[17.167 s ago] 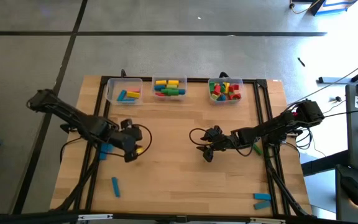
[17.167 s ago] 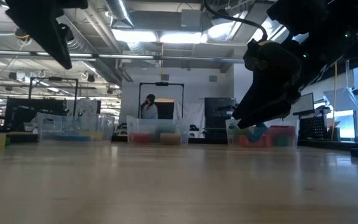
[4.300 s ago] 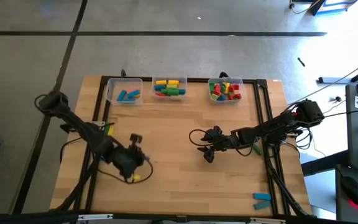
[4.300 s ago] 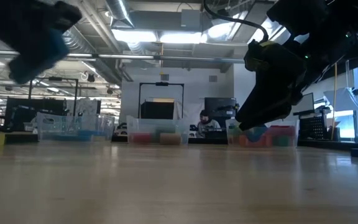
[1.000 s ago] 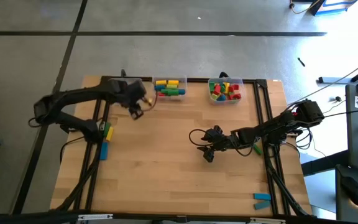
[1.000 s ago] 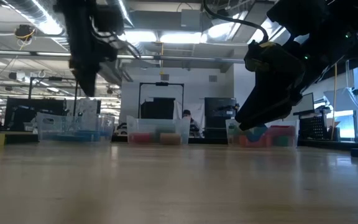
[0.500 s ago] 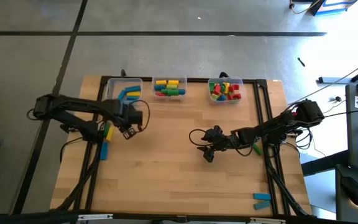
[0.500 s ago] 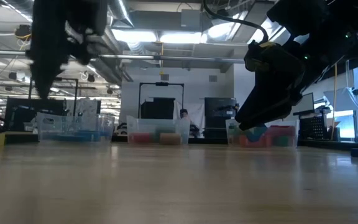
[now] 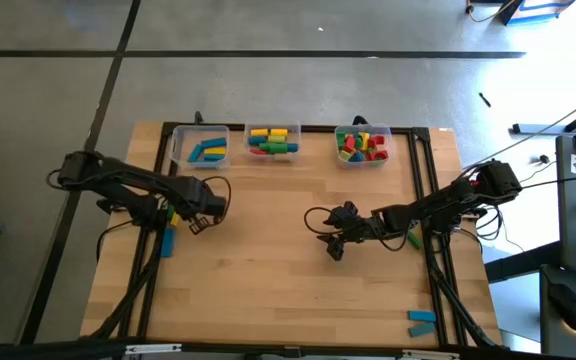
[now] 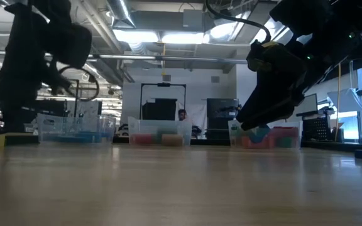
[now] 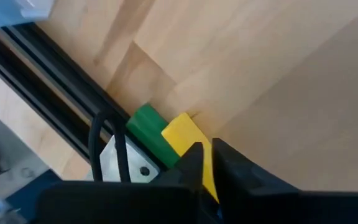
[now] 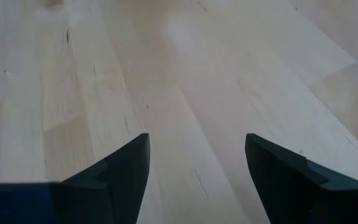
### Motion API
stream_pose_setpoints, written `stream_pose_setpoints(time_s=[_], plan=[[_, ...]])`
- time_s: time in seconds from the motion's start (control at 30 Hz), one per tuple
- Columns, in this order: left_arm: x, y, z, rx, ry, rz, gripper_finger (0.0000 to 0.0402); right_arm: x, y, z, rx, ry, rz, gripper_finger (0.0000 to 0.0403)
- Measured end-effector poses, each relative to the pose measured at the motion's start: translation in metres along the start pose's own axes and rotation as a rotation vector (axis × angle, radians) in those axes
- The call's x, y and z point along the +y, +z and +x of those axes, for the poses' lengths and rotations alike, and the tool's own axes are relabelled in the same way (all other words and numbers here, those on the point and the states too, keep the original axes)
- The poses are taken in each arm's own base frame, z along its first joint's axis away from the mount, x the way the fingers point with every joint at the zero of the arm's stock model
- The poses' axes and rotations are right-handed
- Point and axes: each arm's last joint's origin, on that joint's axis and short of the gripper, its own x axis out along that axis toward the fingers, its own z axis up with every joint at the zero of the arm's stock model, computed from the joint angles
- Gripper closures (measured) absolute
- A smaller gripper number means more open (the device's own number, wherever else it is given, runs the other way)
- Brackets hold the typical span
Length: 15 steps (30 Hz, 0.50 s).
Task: Sort blocks by size
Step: Put the yellow rectangular block into the left transparent bin
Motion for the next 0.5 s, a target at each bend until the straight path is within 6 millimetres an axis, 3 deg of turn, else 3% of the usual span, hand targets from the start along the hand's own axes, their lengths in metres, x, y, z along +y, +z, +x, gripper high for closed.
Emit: stream_pose_setpoints(time_s=[0.1,0.5], plan=[[-0.007,0.001,0.006,0.032,0.038,0.045,0.0397,0.000,0.000,0.000,-0.005,-0.005,0.000,0.0146],[-0.030,0.007,0.034,0.228,0.197,0.189,0.0399,0.000,0.000,0.000,-0.006,-0.012,-0.001,0.0146]])
